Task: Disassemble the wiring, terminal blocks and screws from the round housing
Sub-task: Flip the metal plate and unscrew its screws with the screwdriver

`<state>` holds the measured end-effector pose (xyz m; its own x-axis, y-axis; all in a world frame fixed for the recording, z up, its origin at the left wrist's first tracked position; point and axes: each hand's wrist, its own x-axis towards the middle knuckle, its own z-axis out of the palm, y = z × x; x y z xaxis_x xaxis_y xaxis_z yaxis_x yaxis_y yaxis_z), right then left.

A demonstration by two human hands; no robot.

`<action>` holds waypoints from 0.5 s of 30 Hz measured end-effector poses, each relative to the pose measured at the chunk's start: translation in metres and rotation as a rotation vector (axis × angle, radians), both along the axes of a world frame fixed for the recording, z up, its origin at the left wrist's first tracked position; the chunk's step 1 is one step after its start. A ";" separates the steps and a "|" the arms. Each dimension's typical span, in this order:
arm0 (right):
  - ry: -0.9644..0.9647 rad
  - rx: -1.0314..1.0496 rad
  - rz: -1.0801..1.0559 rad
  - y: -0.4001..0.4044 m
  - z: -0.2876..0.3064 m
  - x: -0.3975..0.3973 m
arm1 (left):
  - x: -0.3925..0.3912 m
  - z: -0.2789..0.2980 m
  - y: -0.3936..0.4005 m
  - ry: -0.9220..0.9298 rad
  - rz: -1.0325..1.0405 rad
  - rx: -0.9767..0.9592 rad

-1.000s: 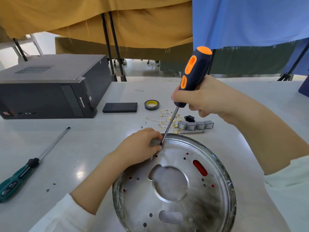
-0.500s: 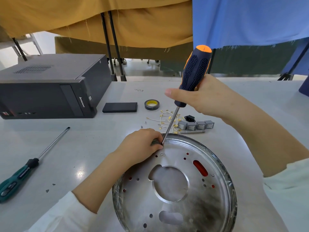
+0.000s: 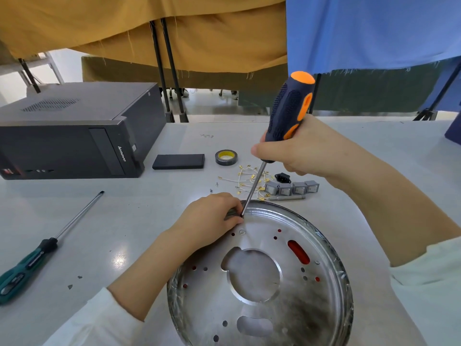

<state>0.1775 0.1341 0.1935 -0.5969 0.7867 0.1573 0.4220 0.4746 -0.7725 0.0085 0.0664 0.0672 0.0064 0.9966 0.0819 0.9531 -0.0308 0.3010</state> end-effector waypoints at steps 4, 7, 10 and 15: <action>0.009 -0.046 0.020 0.001 0.002 0.000 | 0.000 0.000 -0.001 0.011 0.007 0.013; -0.002 0.040 -0.018 0.003 0.000 -0.001 | 0.000 0.000 -0.001 0.016 0.003 0.009; 0.013 0.052 -0.042 0.005 -0.003 -0.002 | -0.001 -0.001 -0.001 0.018 0.003 0.008; -0.016 -0.027 0.004 0.004 0.001 -0.001 | -0.002 -0.001 0.000 -0.030 -0.010 -0.002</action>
<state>0.1760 0.1381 0.1942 -0.6023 0.7883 0.1260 0.4326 0.4550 -0.7783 0.0064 0.0666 0.0663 0.0143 0.9967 0.0799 0.9433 -0.0399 0.3295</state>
